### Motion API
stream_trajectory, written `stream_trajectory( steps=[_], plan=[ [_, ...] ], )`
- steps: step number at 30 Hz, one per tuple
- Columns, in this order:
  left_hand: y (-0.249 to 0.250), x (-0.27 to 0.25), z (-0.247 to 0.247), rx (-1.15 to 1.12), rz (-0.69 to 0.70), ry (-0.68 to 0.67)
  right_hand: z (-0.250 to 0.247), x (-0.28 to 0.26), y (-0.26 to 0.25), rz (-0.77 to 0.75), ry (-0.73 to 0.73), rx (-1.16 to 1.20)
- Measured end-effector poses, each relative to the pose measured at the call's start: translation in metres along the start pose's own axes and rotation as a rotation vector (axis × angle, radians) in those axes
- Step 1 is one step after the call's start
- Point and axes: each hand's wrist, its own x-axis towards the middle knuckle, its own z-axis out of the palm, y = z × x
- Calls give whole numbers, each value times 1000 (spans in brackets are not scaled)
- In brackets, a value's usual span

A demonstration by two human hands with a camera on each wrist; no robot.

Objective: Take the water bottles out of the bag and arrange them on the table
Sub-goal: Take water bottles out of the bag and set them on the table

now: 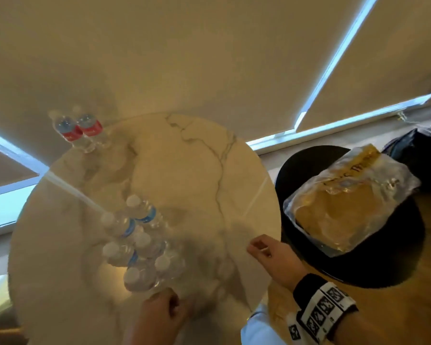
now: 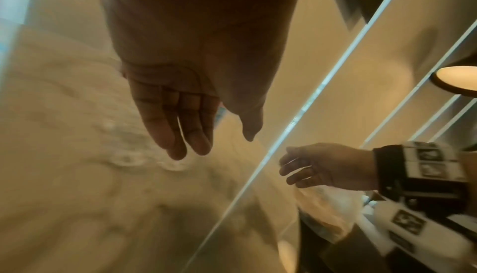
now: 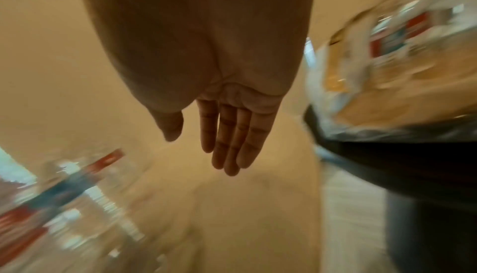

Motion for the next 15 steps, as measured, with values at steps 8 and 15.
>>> stream_trajectory(
  steps=[8, 15],
  plan=[
    [245, 84, 75, -92, 447, -189, -157, 83, 130, 394, 439, 310],
    [423, 192, 146, -6, 579, -224, -261, 151, 172, 539, 348, 453]
  ],
)
